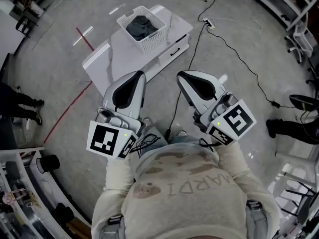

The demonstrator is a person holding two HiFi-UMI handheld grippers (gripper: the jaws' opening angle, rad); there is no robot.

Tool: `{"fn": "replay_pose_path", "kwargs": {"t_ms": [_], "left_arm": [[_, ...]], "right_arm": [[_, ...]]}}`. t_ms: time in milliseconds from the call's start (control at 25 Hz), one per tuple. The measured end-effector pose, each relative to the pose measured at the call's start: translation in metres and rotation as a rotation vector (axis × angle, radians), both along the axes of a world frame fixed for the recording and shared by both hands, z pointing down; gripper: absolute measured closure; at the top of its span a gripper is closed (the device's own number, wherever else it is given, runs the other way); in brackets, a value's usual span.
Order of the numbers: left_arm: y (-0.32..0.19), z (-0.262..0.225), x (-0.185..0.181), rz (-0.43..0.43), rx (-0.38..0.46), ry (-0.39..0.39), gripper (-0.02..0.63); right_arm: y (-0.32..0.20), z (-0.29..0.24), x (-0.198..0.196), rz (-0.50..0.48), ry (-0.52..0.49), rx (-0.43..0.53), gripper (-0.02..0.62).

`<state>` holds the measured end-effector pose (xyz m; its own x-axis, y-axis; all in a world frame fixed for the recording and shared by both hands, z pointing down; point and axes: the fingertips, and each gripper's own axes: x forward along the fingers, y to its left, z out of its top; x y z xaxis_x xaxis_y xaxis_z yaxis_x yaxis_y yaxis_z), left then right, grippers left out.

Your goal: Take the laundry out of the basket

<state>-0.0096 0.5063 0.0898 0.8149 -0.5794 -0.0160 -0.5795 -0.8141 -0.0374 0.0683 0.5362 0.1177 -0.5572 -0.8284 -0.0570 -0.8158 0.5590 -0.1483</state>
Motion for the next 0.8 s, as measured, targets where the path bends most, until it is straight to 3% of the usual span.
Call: {"fn": "replay_pose_path", "kwargs": {"t_ms": [360, 800], "left_arm": [[-0.045, 0.010, 0.016, 0.022, -0.005, -0.019, 0.606], [-0.157, 0.002, 0.003, 0.055, 0.005, -0.005, 0.606]], "right_arm": [[-0.044, 0.008, 0.015, 0.024, -0.009, -0.010, 0.568], [-0.151, 0.000, 0.007, 0.073, 0.001, -0.010, 0.568]]}}
